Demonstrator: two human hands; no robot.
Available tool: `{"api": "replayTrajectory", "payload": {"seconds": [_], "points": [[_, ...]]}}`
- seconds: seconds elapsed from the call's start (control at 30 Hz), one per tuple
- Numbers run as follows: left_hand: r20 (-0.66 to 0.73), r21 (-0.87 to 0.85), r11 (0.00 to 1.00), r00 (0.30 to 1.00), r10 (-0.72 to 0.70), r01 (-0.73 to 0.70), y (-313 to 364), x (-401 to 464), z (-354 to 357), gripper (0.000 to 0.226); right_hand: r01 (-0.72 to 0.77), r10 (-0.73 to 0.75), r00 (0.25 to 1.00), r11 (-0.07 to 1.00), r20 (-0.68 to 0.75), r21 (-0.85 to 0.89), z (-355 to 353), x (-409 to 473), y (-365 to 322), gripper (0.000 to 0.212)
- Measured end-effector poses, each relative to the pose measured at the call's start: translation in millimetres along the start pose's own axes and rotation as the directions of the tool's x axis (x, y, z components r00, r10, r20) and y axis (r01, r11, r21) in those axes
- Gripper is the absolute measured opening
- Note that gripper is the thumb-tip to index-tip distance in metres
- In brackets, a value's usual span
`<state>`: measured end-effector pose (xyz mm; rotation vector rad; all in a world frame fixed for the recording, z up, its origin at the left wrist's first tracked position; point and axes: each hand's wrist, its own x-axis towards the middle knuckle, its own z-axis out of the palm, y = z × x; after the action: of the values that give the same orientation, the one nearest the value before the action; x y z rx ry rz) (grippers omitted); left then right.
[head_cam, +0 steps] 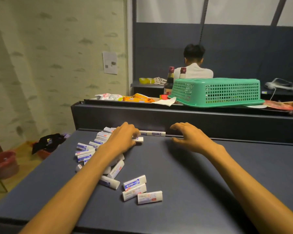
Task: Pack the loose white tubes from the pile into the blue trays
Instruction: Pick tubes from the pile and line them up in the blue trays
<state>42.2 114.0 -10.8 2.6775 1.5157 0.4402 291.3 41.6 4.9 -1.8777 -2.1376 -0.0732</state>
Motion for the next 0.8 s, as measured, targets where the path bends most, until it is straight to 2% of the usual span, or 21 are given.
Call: {"api": "replayTrajectory", "payload": {"seconds": [0.13, 0.37, 0.63, 0.8], "points": [[-0.055, -0.074, 0.997, 0.998, 0.027, -0.032, 0, 0, -4, 0.027, 0.014, -0.014, 1.0, 1.0, 0.0, -0.007, -2, 4, 2, 0.046], [-0.1, -0.244, 0.97, 0.995, -0.015, -0.01, 8, -5, -15, 0.036, 0.041, -0.041, 0.999, 0.999, 0.03, -0.011, 0, 14, 3, 0.043], [-0.098, -0.512, 0.856, 0.995, 0.026, -0.073, 13, -9, -22, 0.033, 0.088, -0.089, 0.991, 0.996, 0.1, 0.016, 17, 38, 0, 0.034], [-0.079, -0.499, 0.863, 0.996, 0.039, -0.074, 8, -8, -20, 0.03, 0.071, -0.075, 0.991, 0.997, 0.115, 0.036, 34, 51, -1, 0.032]]}}
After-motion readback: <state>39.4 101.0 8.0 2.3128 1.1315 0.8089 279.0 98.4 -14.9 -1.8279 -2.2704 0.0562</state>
